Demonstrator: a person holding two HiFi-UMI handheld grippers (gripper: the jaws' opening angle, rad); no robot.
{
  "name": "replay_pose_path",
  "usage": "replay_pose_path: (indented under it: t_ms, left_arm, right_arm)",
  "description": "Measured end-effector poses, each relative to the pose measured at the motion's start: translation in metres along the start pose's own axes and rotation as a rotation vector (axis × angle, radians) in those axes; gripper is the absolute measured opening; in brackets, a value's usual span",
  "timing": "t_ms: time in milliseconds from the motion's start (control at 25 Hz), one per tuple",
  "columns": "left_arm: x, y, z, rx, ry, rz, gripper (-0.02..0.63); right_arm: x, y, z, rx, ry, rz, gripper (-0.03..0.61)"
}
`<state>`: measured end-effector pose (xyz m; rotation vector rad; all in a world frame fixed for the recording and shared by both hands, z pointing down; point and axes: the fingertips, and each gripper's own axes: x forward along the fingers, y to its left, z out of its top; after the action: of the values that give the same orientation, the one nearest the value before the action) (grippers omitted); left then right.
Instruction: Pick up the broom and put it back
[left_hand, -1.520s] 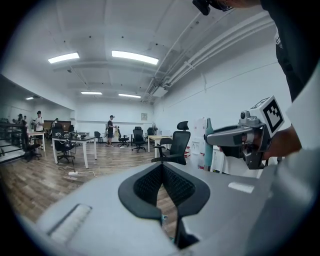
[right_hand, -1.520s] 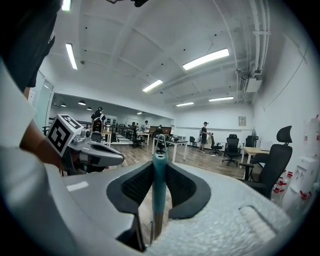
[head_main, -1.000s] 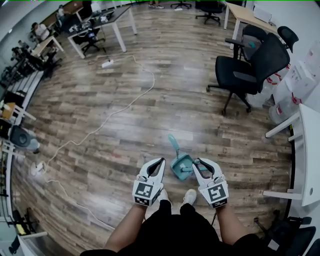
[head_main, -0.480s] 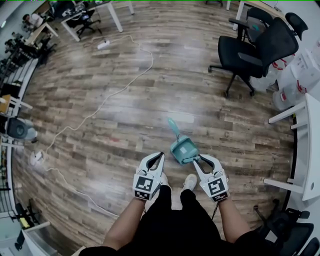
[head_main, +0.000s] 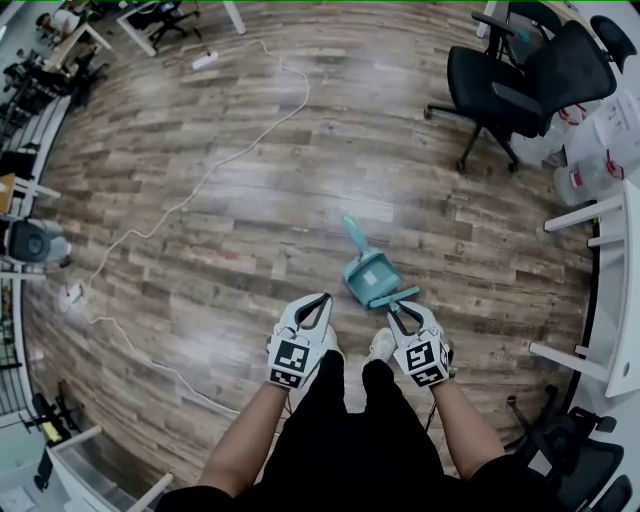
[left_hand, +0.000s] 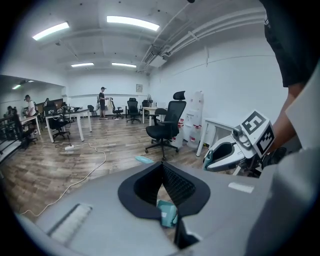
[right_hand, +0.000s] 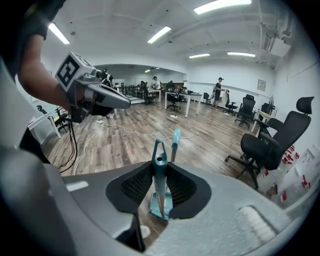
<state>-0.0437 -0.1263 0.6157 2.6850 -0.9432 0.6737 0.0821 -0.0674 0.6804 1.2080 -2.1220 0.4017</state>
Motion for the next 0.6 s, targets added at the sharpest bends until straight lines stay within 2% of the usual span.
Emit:
replay_pose_path:
  t_ms: [120, 600]
  left_arm:
    - [0.002, 0.001, -0.009, -0.004, 0.022, -0.003, 0.017]
    - [-0.007, 0.019, -0.02, -0.032, 0.038, 0.037, 0.017]
  right_arm:
    - [0.015, 0.007, -0.008, -0.009, 0.015, 0.014, 0.091]
    - [0.042, 0.018, 0.003, -0.064, 0.025, 0.034, 0.091]
